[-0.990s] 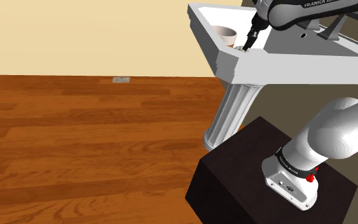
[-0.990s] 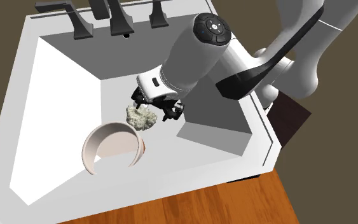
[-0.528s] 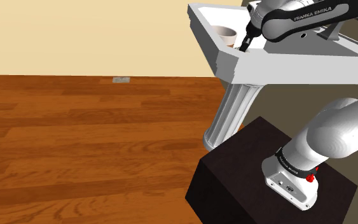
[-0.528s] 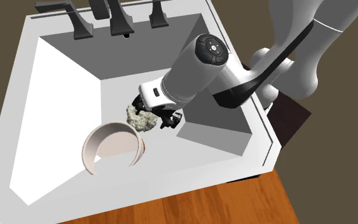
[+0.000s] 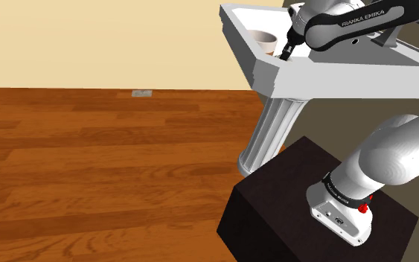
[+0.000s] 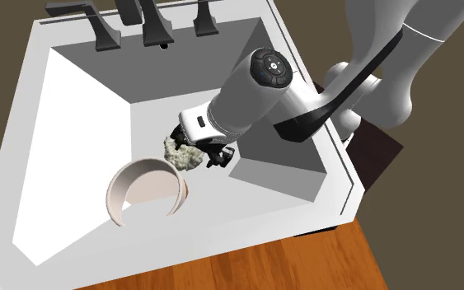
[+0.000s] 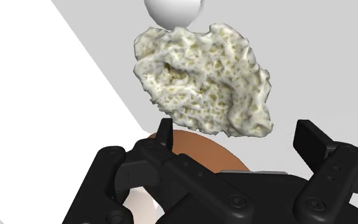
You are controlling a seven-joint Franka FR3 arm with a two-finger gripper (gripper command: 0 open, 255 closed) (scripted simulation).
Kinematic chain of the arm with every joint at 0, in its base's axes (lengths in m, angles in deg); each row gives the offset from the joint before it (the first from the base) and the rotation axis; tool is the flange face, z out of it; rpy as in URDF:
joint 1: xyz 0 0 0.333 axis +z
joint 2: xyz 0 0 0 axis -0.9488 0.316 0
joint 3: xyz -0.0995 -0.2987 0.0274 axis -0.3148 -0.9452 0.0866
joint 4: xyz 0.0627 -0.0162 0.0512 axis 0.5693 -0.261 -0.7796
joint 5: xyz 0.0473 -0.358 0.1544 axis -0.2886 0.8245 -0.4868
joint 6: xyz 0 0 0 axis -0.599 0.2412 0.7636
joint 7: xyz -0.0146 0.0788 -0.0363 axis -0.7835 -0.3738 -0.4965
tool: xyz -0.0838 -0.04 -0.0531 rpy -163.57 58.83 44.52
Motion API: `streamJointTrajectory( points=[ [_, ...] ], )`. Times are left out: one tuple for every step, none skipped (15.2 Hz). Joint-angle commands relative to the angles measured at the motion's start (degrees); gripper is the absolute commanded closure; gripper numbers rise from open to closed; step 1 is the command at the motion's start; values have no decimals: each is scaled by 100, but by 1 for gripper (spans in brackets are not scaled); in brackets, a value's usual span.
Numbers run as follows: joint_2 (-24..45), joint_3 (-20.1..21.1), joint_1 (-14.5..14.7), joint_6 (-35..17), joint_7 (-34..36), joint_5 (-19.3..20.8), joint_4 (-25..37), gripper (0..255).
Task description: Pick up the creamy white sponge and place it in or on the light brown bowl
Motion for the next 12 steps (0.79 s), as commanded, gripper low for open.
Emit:
streamJointTrajectory(
  points=[
    [0,0,0,0,0,0,0,255],
    [0,0,0,0,0,0,0,255],
    [0,0,0,0,0,0,0,255],
    [0,0,0,0,0,0,0,255],
    [-3,1,0,3,0,-1,1,255],
    [-6,4,1,9,1,-1,2,255],
    [-2,9,5,14,7,-3,9,255],
    [-3,9,4,13,7,-3,8,255],
    [-1,12,5,11,12,-2,7,255],
    [1,0,0,-1,0,0,0,255],
    [-37,7,12,82,-29,-28,47,255],
    [-73,14,25,164,-57,-55,96,255]
  ],
)
